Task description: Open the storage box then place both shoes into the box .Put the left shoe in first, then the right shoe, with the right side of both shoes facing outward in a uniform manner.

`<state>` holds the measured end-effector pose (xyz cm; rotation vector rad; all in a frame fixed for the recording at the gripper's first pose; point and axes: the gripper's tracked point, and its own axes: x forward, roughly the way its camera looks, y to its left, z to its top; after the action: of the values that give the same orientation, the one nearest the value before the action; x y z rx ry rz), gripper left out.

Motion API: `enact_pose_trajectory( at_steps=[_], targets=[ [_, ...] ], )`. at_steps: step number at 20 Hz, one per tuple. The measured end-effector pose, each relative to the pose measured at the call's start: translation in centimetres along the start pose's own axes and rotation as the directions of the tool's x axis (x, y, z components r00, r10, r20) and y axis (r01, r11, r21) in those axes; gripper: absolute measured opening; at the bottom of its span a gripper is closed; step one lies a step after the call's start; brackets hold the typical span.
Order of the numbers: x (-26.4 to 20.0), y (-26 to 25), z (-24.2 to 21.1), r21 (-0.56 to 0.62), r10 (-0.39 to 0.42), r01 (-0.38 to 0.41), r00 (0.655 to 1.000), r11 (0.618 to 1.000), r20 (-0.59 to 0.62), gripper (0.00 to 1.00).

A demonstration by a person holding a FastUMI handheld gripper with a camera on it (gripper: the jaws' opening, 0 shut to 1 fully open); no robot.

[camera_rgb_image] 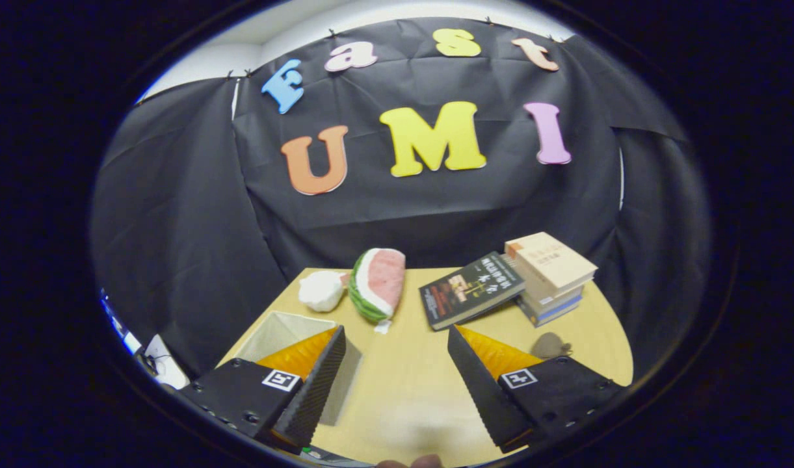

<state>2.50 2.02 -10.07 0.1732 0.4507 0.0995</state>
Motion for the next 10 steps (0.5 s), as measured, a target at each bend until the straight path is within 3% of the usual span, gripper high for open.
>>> enact_pose_trajectory(
  at_steps=[4, 10],
  targets=[
    [-1.1, -10.4, -1.5, 0.013, -0.085, 0.085, 0.996, 0.996, -0.035, 0.96],
    [0.1, -21.8, -8.6, -0.032, -0.192, 0.189, 0.967, 0.981, -0.169, 0.96]
  ],
)
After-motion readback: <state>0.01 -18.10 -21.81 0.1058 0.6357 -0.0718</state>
